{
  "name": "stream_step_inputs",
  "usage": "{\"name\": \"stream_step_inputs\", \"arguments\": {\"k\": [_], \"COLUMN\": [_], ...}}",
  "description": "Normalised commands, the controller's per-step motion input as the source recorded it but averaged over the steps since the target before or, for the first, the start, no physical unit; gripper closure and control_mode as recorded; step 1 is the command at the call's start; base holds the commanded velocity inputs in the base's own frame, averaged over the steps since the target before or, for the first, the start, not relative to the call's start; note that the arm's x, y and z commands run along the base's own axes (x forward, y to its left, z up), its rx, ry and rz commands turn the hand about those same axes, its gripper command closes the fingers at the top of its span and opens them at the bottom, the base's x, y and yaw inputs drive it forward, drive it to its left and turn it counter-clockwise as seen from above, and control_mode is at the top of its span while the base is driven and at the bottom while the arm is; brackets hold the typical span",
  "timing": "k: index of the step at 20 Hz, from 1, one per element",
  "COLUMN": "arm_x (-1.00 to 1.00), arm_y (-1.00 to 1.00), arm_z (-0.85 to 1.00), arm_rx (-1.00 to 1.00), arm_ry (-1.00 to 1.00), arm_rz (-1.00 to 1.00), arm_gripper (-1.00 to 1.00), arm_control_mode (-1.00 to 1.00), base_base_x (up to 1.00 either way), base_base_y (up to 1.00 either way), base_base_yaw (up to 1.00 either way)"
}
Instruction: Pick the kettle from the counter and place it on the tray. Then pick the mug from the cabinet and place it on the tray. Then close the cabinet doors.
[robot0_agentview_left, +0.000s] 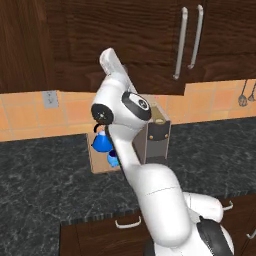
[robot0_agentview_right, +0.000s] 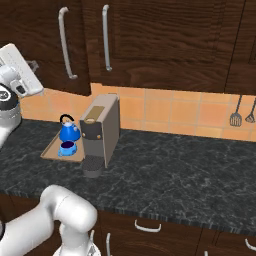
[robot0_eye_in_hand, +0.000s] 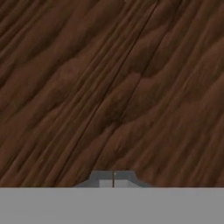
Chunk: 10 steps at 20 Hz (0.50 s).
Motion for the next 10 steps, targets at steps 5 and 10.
{"name": "stream_step_inputs", "arguments": {"k": [5,10], "arm_x": [0.84,0.70], "arm_y": [-0.56,-0.57], "arm_z": [0.00,0.00], "arm_rx": [0.11,0.10], "arm_ry": [0.00,0.00], "arm_rz": [0.24,0.21], "arm_gripper": [1.00,1.00], "arm_control_mode": [-1.00,-1.00], "base_base_x": [0.00,0.00], "base_base_y": [0.00,0.00], "base_base_yaw": [0.00,0.00]}}
